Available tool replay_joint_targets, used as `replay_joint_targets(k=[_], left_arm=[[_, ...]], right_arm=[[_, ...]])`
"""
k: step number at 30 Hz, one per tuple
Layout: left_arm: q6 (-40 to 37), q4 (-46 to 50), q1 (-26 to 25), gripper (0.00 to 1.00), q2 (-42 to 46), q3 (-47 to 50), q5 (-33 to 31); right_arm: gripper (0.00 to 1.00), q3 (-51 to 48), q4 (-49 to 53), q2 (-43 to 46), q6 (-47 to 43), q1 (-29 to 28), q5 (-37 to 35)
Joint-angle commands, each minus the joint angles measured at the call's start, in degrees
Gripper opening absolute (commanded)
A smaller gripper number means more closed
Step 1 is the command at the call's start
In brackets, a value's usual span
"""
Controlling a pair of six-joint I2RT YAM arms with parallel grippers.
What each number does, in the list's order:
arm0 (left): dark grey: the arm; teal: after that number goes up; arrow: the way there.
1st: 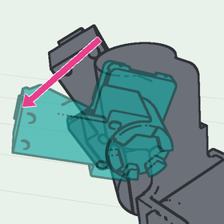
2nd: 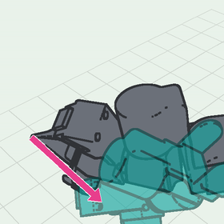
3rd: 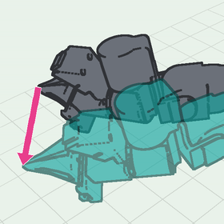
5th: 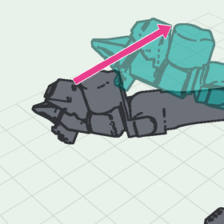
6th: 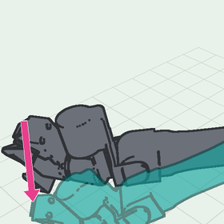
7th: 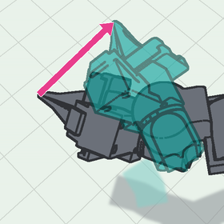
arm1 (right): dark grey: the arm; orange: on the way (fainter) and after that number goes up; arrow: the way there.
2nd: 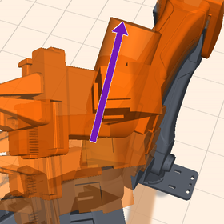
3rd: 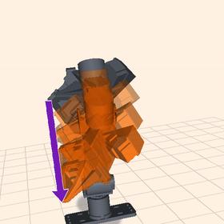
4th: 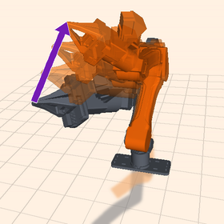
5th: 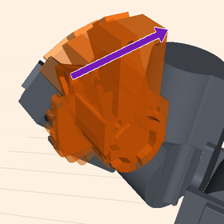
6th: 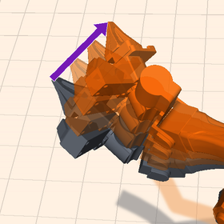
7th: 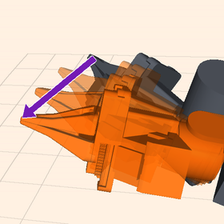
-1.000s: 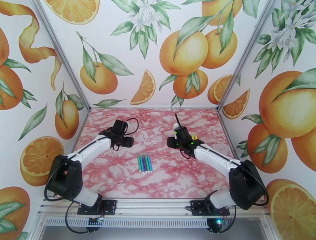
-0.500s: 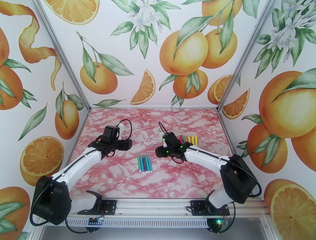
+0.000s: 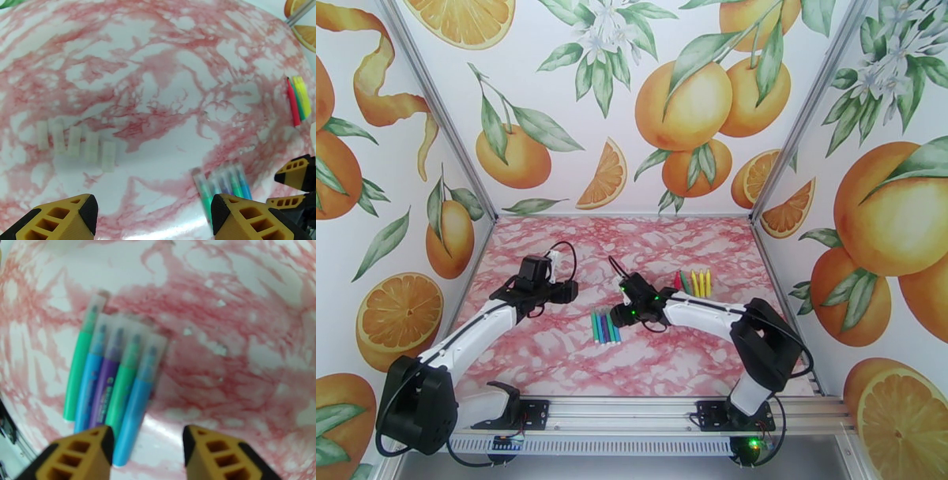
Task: Open the pen caps
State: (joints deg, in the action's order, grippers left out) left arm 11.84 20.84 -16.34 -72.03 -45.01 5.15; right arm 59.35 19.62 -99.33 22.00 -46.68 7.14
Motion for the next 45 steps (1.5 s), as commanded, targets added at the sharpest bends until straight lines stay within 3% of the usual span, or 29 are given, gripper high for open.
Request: replay_joint_targets(k=[1, 24, 45], left_arm=[[0.0, -1.25, 0.52, 0.79, 2.15, 0.81, 0.63], [0.73, 0.03, 1.01, 0.79, 5.5, 2.73, -0.68], [1.49, 0.6, 1.57, 0.79, 6.68, 3.13, -0.5]], right_arm=[[0.51, 1.77, 1.67, -1.71, 0.62, -0.83, 0.6], [0.43, 2.71, 1.74, -6.49, 1.47, -2.63, -0.8], [0.31, 8.94, 10.85, -11.83, 2.98, -4.38, -11.26]])
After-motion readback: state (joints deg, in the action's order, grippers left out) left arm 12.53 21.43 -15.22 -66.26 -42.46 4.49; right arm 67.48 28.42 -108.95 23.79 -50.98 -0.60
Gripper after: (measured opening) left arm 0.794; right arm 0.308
